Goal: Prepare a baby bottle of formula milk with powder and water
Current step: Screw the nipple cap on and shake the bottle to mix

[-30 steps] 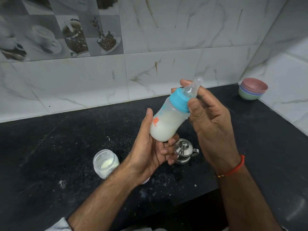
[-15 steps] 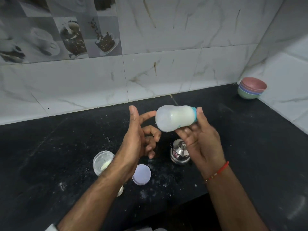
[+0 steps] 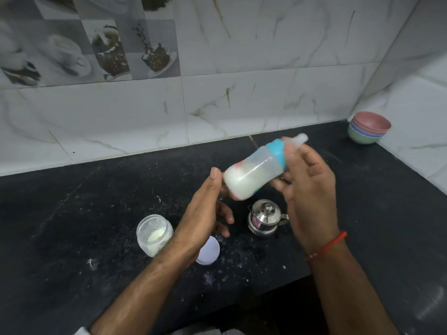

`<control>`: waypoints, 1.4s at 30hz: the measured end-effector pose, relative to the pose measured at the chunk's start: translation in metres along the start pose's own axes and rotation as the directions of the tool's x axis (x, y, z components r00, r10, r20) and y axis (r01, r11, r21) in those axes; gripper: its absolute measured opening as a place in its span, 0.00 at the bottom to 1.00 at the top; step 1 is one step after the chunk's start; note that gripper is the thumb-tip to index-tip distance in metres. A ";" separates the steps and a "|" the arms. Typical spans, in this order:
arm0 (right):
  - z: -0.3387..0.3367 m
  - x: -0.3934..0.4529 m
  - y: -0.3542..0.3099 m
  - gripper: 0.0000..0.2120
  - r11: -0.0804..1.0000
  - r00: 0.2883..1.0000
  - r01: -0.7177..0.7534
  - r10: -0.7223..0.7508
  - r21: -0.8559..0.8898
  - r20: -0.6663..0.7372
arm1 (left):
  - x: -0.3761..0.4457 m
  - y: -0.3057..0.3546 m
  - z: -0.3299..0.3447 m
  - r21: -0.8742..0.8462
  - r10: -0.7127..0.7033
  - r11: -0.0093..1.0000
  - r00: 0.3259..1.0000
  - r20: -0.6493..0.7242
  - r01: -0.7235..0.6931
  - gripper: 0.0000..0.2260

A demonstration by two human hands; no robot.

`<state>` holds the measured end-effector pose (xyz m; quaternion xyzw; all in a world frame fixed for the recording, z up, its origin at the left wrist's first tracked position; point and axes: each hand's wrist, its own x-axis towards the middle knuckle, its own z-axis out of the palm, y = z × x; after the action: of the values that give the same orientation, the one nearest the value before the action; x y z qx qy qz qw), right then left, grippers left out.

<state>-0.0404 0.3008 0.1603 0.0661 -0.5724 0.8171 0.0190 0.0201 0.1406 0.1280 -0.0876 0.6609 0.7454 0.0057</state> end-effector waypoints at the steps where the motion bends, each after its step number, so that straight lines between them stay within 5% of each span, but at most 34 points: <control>1: -0.003 0.002 0.003 0.13 0.985 0.993 -0.098 0.106 0.145 -0.048 | -0.001 0.000 -0.001 0.004 0.026 1.000 1.000 -0.014 -0.025 0.30; 3: -0.009 0.006 0.007 0.19 0.902 0.956 -0.233 0.280 0.363 -0.082 | -0.001 0.001 -0.002 0.009 0.047 0.999 0.998 -0.043 -0.047 0.29; 6: -0.015 0.008 0.012 0.20 0.875 0.936 -0.272 0.337 0.401 -0.102 | -0.001 0.001 -0.003 0.021 0.042 0.999 0.997 -0.057 -0.041 0.28; 11: -0.017 0.003 0.002 0.07 0.999 0.996 0.004 -0.007 -0.037 -0.085 | -0.002 -0.003 -0.001 0.078 0.004 0.997 1.000 -0.006 -0.004 0.24; 15: -0.007 -0.004 -0.006 0.16 0.931 0.974 0.221 -0.194 -0.291 0.118 | -0.003 -0.005 0.007 -0.108 -0.137 0.983 0.982 0.127 0.151 0.25; 20: 0.000 -0.010 0.000 0.23 0.917 0.967 0.216 -0.152 -0.335 0.206 | -0.002 -0.007 0.018 -0.323 -0.249 0.893 0.942 0.224 0.313 0.32; 26: -0.003 -0.006 -0.001 0.27 0.944 0.937 0.172 -0.068 -0.280 0.343 | -0.004 -0.011 0.022 -0.297 -0.287 0.874 0.902 0.324 0.385 0.34; 35: -0.007 -0.003 0.001 0.25 0.958 0.948 0.057 0.036 -0.280 0.316 | -0.006 -0.013 0.019 -0.289 -0.292 0.855 0.861 0.417 0.430 0.34; 42: -0.013 -0.001 -0.003 0.45 0.897 0.875 0.118 0.108 -0.425 0.471 | -0.003 -0.016 0.014 -0.279 -0.329 0.850 0.865 0.379 0.446 0.40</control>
<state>-0.0405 0.3143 0.1582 0.2634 -0.7286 0.6231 -0.1077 0.0236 0.1569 0.1144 -0.0994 0.4724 0.8399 0.2482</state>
